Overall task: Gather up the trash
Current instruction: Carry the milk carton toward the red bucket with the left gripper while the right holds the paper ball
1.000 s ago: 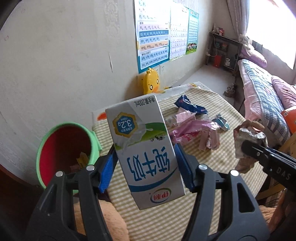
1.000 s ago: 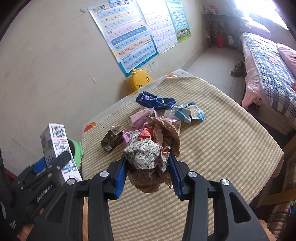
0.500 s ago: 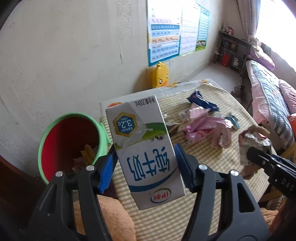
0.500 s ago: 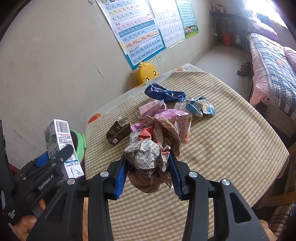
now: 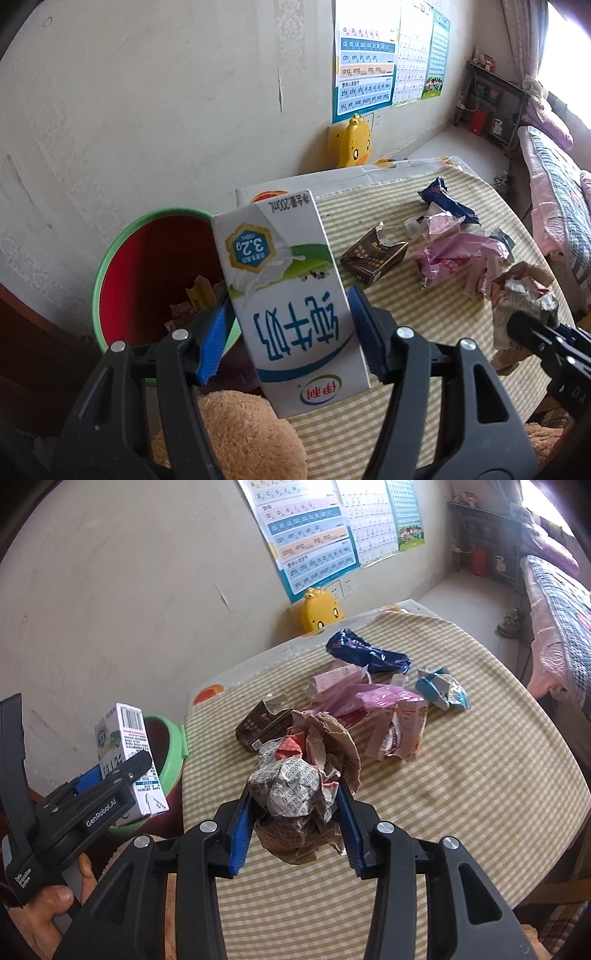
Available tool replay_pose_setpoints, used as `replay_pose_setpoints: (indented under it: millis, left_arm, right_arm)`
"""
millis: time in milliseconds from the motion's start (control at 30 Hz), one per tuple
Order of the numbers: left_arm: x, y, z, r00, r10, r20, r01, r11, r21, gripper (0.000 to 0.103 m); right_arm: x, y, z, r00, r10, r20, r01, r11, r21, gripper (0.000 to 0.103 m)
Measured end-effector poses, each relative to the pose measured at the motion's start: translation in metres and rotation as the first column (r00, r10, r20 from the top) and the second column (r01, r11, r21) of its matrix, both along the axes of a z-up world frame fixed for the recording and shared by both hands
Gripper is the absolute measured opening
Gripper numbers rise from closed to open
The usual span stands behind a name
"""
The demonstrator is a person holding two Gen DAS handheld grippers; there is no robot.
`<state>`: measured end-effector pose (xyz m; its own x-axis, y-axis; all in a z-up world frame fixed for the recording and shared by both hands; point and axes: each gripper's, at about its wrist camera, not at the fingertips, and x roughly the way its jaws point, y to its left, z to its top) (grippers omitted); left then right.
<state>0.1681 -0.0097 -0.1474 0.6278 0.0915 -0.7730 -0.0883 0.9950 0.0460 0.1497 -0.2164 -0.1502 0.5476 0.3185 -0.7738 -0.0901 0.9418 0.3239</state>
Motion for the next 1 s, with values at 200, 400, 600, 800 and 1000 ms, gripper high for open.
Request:
replay_pose_setpoints:
  millis: [200,400,600,800,1000]
  left_arm:
    - [0.000,0.001,-0.004,1.000,0.000,-0.014,0.000,1.000,-0.001,0.059]
    - [0.001,0.003,0.001,1.000,0.004,0.002,-0.004,1.000,0.012,0.059]
    - [0.000,0.007,0.003,1.000,0.019,0.002,-0.019,1.000,0.016,0.059]
    - [-0.004,0.006,0.007,1.000,0.013,0.016,-0.013,0.999,0.035,0.059]
    - [-0.007,0.013,0.012,0.999,0.031,0.024,-0.032,0.999,0.032,0.059]
  right_arm:
    - [0.000,0.001,-0.001,1.000,0.005,-0.009,-0.005,1.000,0.016,0.041]
    - [0.001,0.003,-0.002,1.000,0.007,-0.007,-0.007,1.000,0.015,0.041]
    - [0.000,0.004,-0.001,1.000,0.015,0.002,-0.015,1.000,0.013,0.041]
    - [-0.003,0.005,0.003,1.000,0.020,0.013,-0.021,1.000,0.013,0.041]
    - [-0.005,0.008,0.008,0.999,0.031,0.028,-0.031,0.999,0.009,0.041]
